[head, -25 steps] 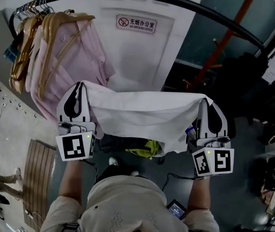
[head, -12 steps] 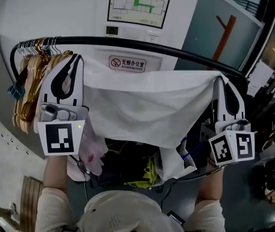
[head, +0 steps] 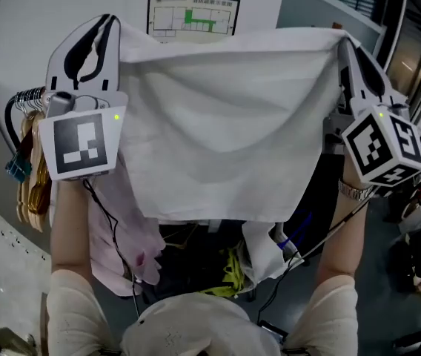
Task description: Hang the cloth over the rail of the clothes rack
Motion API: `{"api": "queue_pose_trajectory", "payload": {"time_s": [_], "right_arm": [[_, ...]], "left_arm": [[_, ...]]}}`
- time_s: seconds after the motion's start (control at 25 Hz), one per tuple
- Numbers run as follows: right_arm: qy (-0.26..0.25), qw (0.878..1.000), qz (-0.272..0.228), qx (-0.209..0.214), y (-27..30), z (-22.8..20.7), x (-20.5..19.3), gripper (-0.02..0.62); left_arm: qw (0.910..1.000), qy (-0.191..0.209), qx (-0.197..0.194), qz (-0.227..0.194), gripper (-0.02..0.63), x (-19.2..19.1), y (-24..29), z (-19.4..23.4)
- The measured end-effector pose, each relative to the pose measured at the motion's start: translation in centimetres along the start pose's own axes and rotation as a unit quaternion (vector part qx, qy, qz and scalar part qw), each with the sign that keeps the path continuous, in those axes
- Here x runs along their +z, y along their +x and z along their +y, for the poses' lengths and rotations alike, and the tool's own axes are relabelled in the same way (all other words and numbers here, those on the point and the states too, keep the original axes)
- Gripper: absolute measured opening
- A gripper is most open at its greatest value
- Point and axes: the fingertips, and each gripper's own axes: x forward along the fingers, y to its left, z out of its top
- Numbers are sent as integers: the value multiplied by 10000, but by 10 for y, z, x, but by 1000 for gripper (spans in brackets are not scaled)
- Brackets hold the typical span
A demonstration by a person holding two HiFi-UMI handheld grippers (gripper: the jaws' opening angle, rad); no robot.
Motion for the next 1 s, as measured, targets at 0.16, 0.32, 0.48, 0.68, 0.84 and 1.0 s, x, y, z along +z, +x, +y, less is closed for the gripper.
{"api": "queue_pose_trajectory", "payload": {"time_s": [0.16, 0.32, 0.48, 0.68, 0.84, 1.0], "right_arm": [[-204, 9997, -136, -24, 40, -21, 21, 23], [-220, 9995, -140, 168, 79, -36, 26, 23], [-212, 9991, 47, 353, 118, -44, 10, 23], [-205, 9965, 505, 640, 154, -42, -40, 23], [70, 9839, 947, 1516, 171, -24, -88, 25], [-76, 9638, 1471, 2221, 170, -18, -122, 26]], "left_arm": [[9993, 351, 151, 57, 25, 8, 46, 10], [9976, 615, 256, 181, 25, 6, 88, 18], [9944, 909, 324, 419, 25, -10, 124, 24], [9851, 1429, 21, 960, 25, -54, 148, 10], [9725, 1652, -235, 1625, 25, -96, 142, -1], [9643, 1832, -388, 1873, 25, -124, 148, -12]]}}
